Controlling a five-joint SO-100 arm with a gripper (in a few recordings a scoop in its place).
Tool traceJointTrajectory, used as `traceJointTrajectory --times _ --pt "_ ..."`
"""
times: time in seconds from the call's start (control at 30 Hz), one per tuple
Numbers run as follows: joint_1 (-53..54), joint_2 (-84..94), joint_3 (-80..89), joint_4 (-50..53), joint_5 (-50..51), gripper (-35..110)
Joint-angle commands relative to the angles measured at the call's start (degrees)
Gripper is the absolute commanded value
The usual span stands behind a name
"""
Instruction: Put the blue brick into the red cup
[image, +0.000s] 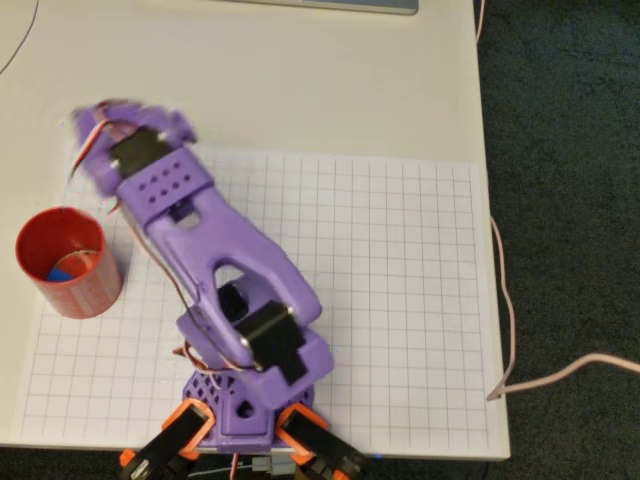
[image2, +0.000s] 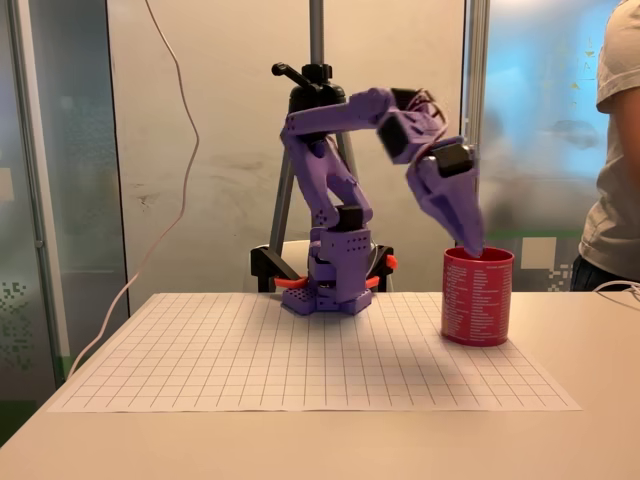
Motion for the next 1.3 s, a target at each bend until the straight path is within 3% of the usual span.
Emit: traceJointTrajectory --times 0.0,0.23,0.63,0.83,1.03,1.27 --pt "13.5 0.3 0.2 -10.1 -2.8 0" --pt "28.0 5.4 -1.8 -19.2 -5.4 0" --pt "30.6 42.3 -0.8 5.9 -7.4 0" --pt "29.2 55.3 3.5 12.7 -9.8 0" --pt "29.1 55.4 3.5 20.7 -9.2 0" --pt "27.3 55.4 21.4 20.5 -12.6 0"
